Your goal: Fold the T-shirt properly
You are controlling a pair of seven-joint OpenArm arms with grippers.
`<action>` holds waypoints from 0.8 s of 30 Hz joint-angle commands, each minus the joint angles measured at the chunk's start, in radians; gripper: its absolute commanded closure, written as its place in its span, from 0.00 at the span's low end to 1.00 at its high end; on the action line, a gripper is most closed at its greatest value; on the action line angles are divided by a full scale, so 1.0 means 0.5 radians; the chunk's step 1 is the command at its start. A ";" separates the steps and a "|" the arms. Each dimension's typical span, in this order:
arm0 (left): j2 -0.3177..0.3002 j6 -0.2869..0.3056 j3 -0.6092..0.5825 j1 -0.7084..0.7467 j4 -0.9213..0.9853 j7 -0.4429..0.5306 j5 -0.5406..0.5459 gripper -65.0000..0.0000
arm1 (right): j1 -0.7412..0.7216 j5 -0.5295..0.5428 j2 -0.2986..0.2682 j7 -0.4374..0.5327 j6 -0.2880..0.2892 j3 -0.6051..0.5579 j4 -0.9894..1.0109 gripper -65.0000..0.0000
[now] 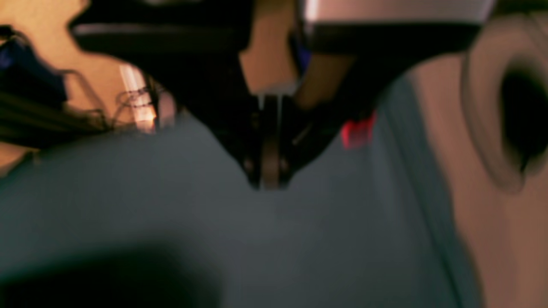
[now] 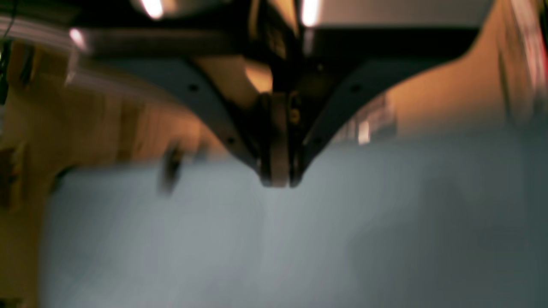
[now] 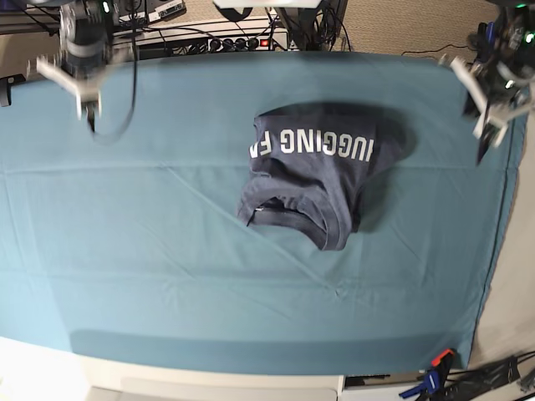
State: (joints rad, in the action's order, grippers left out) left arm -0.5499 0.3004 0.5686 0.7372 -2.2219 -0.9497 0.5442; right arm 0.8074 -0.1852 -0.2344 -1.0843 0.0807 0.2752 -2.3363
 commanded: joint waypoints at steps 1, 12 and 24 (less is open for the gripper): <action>-0.024 0.029 0.077 0.111 -0.026 0.020 0.053 1.00 | 0.111 0.047 -0.024 0.037 0.012 0.072 -0.040 1.00; 0.186 0.135 -0.072 0.800 0.466 0.062 0.280 1.00 | 0.391 0.567 -0.024 0.349 0.288 0.312 1.084 1.00; 0.375 0.065 -1.019 0.259 2.139 0.587 -0.218 1.00 | -0.375 0.944 -0.203 0.768 0.699 0.237 3.203 1.00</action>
State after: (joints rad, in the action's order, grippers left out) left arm -0.3569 0.3264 0.0570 0.8455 -1.1419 -0.6502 0.4316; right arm 0.6052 0.2893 -0.3161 -0.6952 0.4282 0.3897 -0.7265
